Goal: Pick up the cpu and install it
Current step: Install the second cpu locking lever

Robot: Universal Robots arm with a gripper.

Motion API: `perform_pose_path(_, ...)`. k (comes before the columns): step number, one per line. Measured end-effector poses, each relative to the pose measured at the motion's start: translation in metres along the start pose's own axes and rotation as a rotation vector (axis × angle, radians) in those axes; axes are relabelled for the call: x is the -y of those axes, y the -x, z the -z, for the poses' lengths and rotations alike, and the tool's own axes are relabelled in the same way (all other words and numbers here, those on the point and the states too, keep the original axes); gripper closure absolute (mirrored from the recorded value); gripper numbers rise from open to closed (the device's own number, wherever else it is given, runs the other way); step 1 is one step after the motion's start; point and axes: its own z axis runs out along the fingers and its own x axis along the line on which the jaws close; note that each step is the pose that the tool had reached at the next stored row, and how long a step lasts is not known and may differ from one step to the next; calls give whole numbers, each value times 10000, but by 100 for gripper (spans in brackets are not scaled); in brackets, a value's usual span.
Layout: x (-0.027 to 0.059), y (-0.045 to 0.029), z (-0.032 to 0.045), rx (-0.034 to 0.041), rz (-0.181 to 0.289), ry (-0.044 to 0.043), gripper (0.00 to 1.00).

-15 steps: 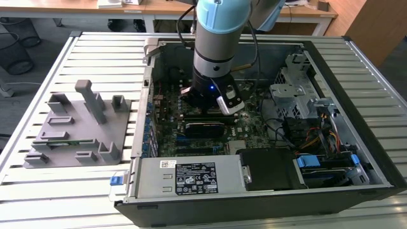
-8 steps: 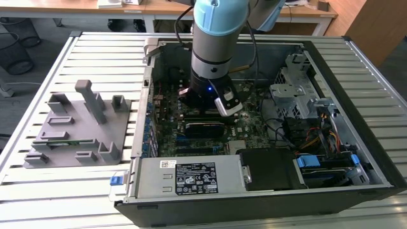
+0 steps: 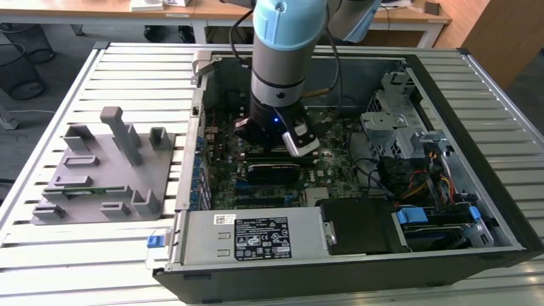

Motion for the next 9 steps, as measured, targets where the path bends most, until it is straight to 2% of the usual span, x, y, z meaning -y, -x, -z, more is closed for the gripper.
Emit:
perform_pose_path(5,2,-35,-28,-2,2,62,89)
perform_pose_path(9,-4,-37,-51,-2,7,188,89)
